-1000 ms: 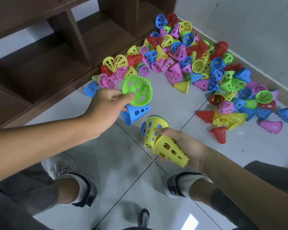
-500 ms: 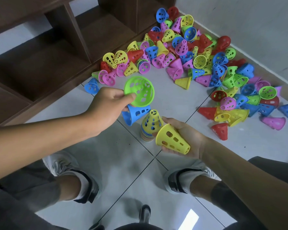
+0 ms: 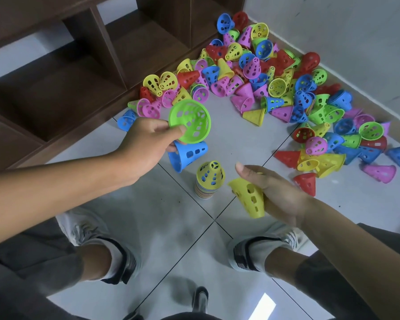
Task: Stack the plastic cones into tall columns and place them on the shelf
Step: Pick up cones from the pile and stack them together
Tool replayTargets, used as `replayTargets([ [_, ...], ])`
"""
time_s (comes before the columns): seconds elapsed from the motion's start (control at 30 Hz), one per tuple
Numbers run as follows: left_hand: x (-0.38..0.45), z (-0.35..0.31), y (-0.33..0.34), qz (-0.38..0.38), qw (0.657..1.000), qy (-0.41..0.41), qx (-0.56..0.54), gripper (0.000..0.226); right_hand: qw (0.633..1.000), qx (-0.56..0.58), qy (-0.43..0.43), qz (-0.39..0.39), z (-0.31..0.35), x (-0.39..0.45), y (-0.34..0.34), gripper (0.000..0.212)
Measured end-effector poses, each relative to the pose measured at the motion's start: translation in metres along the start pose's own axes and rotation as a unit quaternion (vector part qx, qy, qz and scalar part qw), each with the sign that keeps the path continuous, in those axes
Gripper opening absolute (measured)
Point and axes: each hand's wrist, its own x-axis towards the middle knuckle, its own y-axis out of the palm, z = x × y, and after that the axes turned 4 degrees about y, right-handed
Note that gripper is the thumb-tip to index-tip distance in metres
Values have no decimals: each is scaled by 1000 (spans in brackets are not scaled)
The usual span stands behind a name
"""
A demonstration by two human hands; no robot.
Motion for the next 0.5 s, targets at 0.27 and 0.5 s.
replayTargets([
  [0.27,-1,2,-5,-2,1000,-12,-18,26,990,-115,-54,-60,23,-18,1,86],
  [0.5,-2,3,-8,-9,999,-19,-26,23,880,-465,-81,-48,35,-14,17,97],
])
